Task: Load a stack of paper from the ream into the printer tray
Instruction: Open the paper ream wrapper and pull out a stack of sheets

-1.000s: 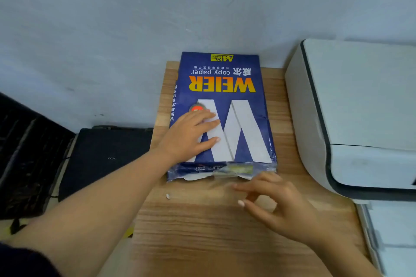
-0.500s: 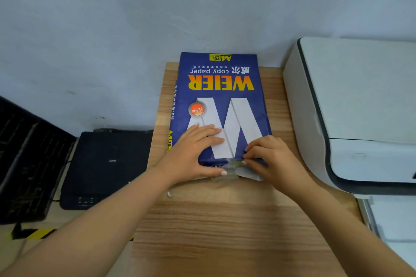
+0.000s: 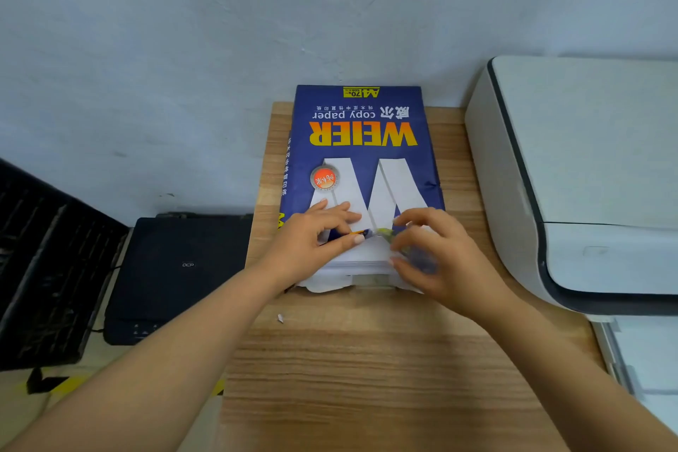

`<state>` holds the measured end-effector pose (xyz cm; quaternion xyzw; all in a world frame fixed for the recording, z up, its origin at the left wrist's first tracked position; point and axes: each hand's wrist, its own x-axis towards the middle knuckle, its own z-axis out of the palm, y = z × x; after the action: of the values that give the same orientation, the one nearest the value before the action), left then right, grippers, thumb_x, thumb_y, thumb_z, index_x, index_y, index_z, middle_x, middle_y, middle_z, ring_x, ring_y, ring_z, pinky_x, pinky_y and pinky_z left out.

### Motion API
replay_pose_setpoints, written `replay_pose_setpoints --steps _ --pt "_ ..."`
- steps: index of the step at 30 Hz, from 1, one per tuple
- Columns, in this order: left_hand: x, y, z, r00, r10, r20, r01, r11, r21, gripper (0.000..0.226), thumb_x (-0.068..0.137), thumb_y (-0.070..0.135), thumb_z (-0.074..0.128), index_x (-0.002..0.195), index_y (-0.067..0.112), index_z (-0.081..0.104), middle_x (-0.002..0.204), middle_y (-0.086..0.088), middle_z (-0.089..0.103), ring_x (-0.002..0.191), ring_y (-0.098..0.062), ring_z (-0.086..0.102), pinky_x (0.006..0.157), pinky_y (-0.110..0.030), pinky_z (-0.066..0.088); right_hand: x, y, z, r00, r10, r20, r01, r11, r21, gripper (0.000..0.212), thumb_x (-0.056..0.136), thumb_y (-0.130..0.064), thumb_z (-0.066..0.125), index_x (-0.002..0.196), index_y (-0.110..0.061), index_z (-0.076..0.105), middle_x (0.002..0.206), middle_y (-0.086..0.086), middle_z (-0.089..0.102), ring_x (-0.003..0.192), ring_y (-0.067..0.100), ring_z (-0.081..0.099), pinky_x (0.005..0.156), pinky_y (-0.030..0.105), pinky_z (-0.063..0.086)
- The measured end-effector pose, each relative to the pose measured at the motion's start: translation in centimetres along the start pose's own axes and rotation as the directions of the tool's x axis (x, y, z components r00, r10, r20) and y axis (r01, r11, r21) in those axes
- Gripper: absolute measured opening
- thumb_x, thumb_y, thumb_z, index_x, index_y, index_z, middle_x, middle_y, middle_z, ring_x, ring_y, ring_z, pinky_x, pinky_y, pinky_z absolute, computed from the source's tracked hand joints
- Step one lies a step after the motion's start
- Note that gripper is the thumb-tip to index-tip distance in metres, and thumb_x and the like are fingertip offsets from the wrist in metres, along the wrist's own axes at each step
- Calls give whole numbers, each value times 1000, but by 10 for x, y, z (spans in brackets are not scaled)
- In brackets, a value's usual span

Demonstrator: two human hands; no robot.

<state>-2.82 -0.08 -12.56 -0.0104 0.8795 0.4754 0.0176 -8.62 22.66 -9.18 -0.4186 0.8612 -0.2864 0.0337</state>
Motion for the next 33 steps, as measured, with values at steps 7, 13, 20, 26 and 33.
replay_pose_setpoints --steps 7,13,20,26,33 --pt "1 -2 2 1000 -2 -11 2 1000 2 19 85 31 67 82 13 71 120 16 63 119 23 38 106 -2 17 8 7 10 990 -88 106 111 963 -245 12 77 -26 75 87 -21 76 123 9 63 102 30 61 81 43 51" --pt "1 -5 2 1000 2 -9 -2 1000 -3 20 84 33 67 82 14 71 122 14 64 127 10 42 111 -8 19 12 14 7 983 -91 161 125 969 -215 15 81 -29 70 92 -22 77 118 4 66 97 25 63 75 37 54" --pt "1 -6 2 1000 13 -16 -14 999 -36 19 83 33 68 82 14 72 119 17 63 126 9 43 115 -19 23 15 9 5 975 -178 135 211 935 -285 32 90 -32 43 85 -18 72 112 3 69 91 22 67 68 32 55" --pt "-2 3 -2 999 32 35 -32 999 -4 40 67 55 71 89 23 68 124 16 61 131 7 38 117 -26 20 12 2 8 975 -178 132 210 932 -294 8 77 -7 73 80 -12 68 115 7 66 88 23 67 67 29 54" --pt "-30 23 0 978 196 75 -208 956 205 46 75 53 71 113 30 58 128 16 56 126 5 42 117 -27 21 -6 -20 -2 977 -180 119 203 951 -232 26 87 -24 48 81 -12 71 116 6 65 98 20 64 83 32 52"
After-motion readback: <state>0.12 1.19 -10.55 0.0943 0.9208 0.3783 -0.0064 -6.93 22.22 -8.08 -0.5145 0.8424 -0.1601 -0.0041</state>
